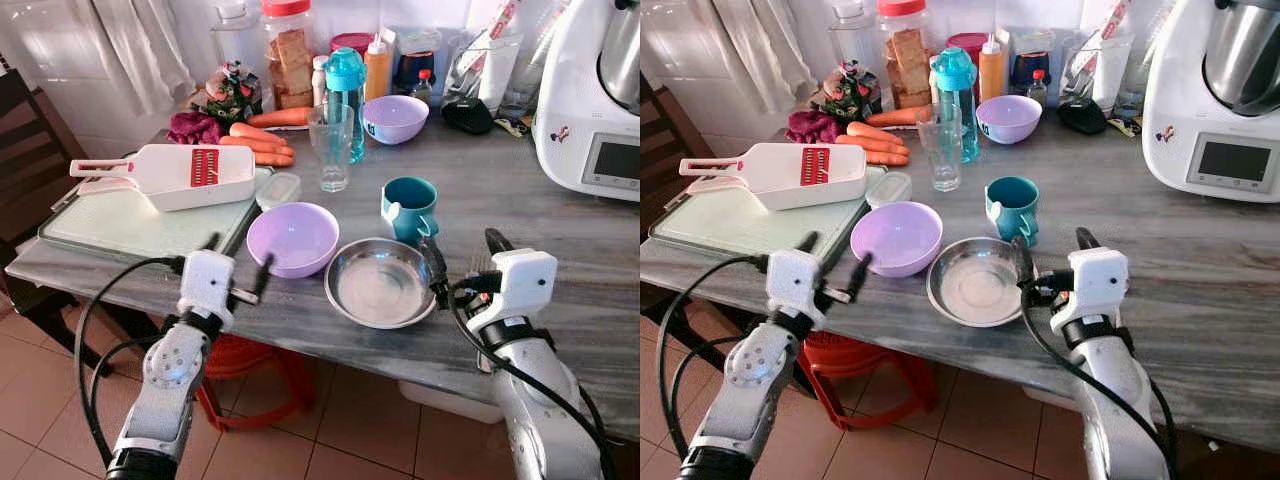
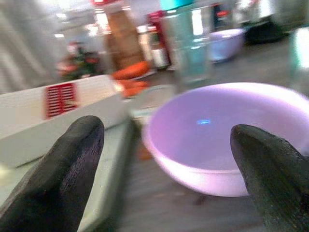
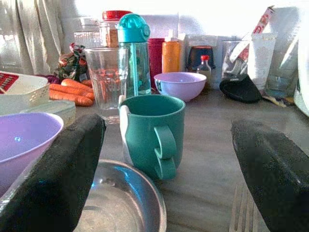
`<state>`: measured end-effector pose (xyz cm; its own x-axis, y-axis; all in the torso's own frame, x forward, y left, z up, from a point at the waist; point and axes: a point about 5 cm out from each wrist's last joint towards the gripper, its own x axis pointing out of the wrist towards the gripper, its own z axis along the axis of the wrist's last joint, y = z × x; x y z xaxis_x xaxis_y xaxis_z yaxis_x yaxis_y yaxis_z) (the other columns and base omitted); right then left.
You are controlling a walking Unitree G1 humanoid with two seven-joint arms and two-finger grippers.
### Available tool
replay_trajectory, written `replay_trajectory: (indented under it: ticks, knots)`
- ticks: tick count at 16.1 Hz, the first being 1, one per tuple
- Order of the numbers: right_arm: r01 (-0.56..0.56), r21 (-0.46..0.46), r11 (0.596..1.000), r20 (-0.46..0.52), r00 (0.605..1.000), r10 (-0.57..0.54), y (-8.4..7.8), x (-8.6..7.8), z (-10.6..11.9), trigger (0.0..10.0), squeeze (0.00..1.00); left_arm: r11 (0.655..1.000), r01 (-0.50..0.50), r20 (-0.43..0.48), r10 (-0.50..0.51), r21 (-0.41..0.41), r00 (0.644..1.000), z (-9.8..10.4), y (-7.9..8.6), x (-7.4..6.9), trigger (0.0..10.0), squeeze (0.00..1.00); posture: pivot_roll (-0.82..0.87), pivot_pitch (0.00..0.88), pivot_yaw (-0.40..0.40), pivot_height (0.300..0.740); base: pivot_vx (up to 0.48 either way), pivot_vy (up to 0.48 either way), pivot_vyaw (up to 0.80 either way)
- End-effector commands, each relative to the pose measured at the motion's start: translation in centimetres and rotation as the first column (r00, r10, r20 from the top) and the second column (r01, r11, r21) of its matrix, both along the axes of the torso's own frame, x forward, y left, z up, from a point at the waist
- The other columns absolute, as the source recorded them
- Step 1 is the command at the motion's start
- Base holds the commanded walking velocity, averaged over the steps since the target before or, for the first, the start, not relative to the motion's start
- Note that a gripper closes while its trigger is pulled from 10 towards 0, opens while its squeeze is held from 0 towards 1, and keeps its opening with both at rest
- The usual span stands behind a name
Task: Setting the table
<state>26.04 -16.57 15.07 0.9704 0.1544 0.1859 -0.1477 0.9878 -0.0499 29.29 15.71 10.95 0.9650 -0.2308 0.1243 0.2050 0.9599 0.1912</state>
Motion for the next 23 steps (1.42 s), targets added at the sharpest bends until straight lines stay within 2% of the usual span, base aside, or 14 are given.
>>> replay_trajectory:
  ticks: [1, 5, 6, 8, 11, 23]
  knots:
    - [-0.011, 0.003, 1.0, 0.0, 1.0, 0.011, 0.5, -0.2, 0.2, 10.0, 0.0, 0.999, -0.045, -0.001, 0.045, 0.018, 0.999, -0.3, 0.3, 0.0, 10.0, 0.0, 0.02, 0.0, 0.105, 0.74, 0.0, 0.0, 0.0]
    - [-0.011, -0.025, 1.0, -0.003, 1.0, 0.011, 0.6, 0.0, 0.5, 10.0, 0.0, 0.998, -0.063, -0.005, 0.063, 0.001, 0.998, -0.4, -0.1, 0.0, 10.0, 0.0, 0.02, 0.0, 0.104, 0.74, 0.0, 0.0, 0.0]
    - [-0.013, -0.024, 1.0, -0.002, 1.0, 0.012, 0.7, 0.1, 0.6, 10.0, 0.0, 0.997, -0.079, 0.002, 0.079, -0.011, 0.997, -0.3, -0.1, 0.1, 10.0, 0.0, 0.03, 0.0, 0.101, 0.74, 0.0, 0.0, 0.8]
    - [-0.015, -0.038, 0.999, 0.002, 1.0, 0.015, 0.8, 0.2, 0.6, 10.0, 0.0, 0.999, -0.037, 0.063, 0.035, 0.026, 0.997, 0.4, -0.7, -0.1, 10.0, 0.0, 0.03, 0.0, 0.099, 0.74, 0.0, 0.0, 0.8]
    - [-0.016, -0.062, 0.998, 0.014, 1.0, 0.017, 0.9, 0.3, 0.9, 10.0, 0.0, 0.997, -0.077, 0.089, 0.076, 0.003, 0.993, 0.9, -0.9, 0.0, 10.0, 0.0, 0.02, 0.0, 0.099, 0.74, 0.0, 0.0, 0.8]
    - [-0.038, -0.055, 0.998, 0.017, 0.999, 0.039, 1.5, 0.5, 0.9, 10.0, 0.0, 0.991, -0.132, 0.071, 0.132, -0.009, 0.989, 0.9, -0.1, 0.4, 10.0, 0.0, 0.02, 0.0, 0.096, 0.74, 0.0, 0.0, 0.8]
